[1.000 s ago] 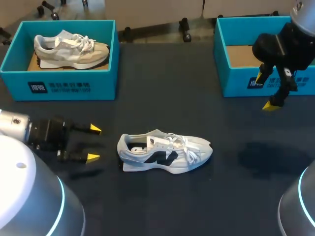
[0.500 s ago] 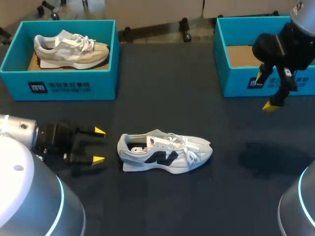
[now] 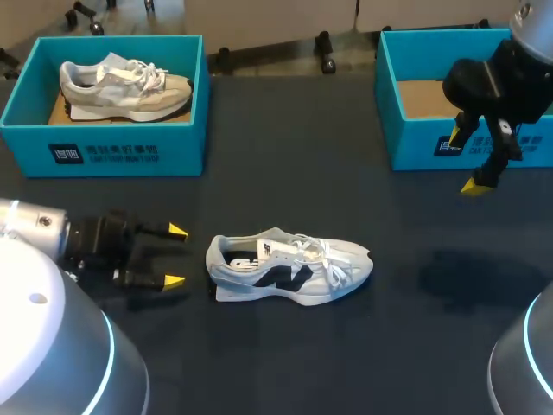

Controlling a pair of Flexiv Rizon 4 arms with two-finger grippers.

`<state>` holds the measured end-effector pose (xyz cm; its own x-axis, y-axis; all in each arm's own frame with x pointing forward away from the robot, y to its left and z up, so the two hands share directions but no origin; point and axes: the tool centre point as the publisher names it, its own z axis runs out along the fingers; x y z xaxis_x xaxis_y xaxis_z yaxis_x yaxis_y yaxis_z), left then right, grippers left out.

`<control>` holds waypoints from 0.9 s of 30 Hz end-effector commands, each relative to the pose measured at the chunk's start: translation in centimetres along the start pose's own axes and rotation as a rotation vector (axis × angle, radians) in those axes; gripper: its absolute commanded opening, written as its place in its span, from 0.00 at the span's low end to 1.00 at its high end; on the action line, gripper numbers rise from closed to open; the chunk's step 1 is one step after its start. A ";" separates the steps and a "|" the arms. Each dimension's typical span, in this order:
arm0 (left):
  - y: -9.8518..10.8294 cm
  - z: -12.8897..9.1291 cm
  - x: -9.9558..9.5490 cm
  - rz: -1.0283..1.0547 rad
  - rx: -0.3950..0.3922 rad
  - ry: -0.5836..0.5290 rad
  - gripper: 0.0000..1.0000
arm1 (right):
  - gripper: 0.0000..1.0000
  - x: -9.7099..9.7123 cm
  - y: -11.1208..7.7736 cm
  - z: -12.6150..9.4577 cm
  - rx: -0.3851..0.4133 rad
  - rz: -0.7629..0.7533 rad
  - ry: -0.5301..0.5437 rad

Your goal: Take the shoe out of the shoebox, open the shoe tongue, remove and reinsert the insole, then place the shoe into the shoebox

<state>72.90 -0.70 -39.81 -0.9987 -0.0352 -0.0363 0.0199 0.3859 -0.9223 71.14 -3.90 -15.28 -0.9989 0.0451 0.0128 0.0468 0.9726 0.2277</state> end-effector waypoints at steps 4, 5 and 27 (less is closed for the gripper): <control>-0.8 0.9 0.6 0.001 0.000 0.004 1.00 | 1.00 -0.1 0.1 0.1 0.003 0.001 0.002; -0.9 1.2 0.8 0.004 -0.001 0.007 1.00 | 1.00 -0.1 0.1 0.1 0.003 0.001 0.002; -0.8 5.6 1.2 -0.025 -0.001 -0.009 1.00 | 1.00 -0.1 0.1 0.1 0.003 0.001 0.002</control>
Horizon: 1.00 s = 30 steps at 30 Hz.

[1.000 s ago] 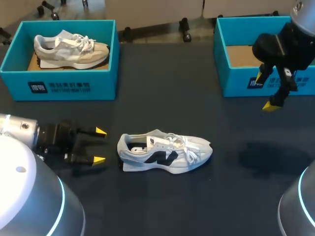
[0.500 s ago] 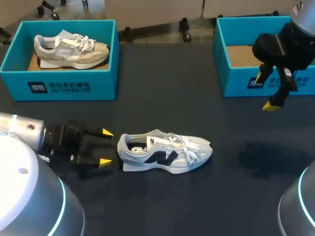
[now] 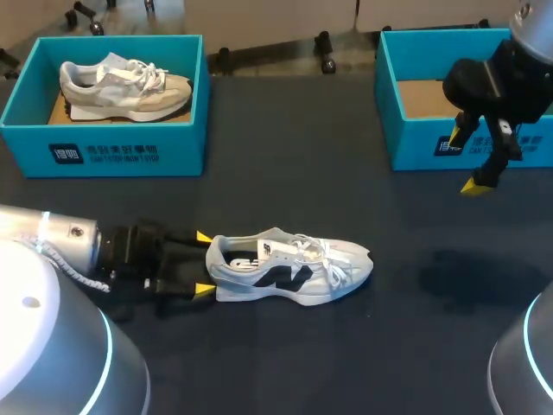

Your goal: Take the shoe out of the shoebox, open the shoe tongue, remove and reinsert the insole, then place the shoe into the shoebox

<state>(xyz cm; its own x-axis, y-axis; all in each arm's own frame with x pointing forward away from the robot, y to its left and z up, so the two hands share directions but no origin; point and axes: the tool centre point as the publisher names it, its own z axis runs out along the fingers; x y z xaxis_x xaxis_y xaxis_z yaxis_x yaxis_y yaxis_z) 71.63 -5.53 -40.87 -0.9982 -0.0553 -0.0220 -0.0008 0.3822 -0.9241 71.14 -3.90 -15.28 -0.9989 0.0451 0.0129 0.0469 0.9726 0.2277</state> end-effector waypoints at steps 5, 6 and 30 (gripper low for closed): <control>-0.3 1.4 -0.1 -0.006 0.003 0.010 1.00 | 1.00 -0.1 0.1 0.1 0.003 0.001 0.002; -0.3 1.6 -0.1 -0.007 0.004 0.011 1.00 | 1.00 -0.1 0.1 0.1 0.003 0.001 0.002; -0.8 4.7 0.7 -0.007 0.031 0.037 1.00 | 1.00 -0.1 0.1 0.1 0.003 0.001 0.002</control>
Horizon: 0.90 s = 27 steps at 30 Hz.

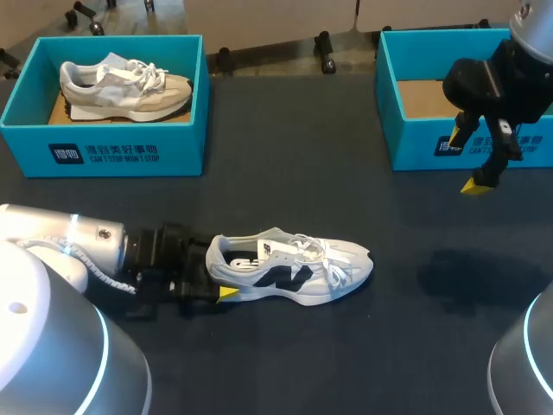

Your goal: Take the shoe out of the shoebox, open the shoe tongue, remove and reinsert the insole, then place the shoe into the shoebox

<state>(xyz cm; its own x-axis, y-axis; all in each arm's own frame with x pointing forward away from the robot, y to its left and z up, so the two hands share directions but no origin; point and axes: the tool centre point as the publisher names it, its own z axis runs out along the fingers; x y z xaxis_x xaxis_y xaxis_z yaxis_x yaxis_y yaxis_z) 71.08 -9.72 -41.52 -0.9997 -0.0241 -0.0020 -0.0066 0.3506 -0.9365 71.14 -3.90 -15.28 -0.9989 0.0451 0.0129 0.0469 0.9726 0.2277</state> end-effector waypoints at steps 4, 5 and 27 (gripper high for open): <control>0.3 0.9 -0.2 0.002 -0.005 0.001 1.00 | 1.00 -0.1 0.1 0.1 0.003 0.001 0.002; 0.3 1.0 -0.2 0.002 -0.005 0.001 1.00 | 1.00 -0.1 0.1 0.1 0.003 0.001 0.002; 0.8 1.1 0.0 0.008 -0.036 0.044 0.00 | 1.00 -0.1 0.1 0.1 0.003 0.001 0.002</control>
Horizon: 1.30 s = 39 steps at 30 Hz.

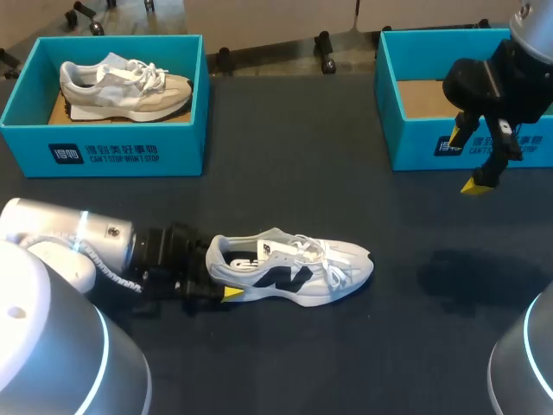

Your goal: Take the shoe out of the shoebox, open the shoe tongue, remove and reinsert the insole, then place the shoe into the shoebox

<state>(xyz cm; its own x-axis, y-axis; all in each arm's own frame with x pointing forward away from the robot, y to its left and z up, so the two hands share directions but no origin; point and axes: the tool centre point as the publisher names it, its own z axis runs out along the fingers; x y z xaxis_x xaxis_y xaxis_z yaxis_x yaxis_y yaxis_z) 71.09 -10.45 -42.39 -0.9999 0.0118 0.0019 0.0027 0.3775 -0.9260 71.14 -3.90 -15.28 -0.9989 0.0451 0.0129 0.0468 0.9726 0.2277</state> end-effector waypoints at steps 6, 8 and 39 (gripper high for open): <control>0.3 0.1 -0.1 -0.002 -0.007 0.009 0.00 | 1.00 -0.1 0.1 0.1 0.003 0.001 0.002; 0.3 0.1 -0.1 -0.002 -0.007 0.009 0.00 | 1.00 -0.1 0.1 0.1 0.003 0.001 0.002; 0.3 0.1 -0.1 -0.002 -0.007 0.009 0.00 | 1.00 -5.0 6.4 1.8 0.130 0.671 -0.044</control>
<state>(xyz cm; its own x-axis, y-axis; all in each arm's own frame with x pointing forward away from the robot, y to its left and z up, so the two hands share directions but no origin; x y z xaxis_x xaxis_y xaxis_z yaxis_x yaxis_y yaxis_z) 71.14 -10.42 -42.38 -0.9998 0.0167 0.0048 0.0019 0.3794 -0.9252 75.71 0.95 -15.77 -0.7796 0.6216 0.0768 0.6254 0.7659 0.1493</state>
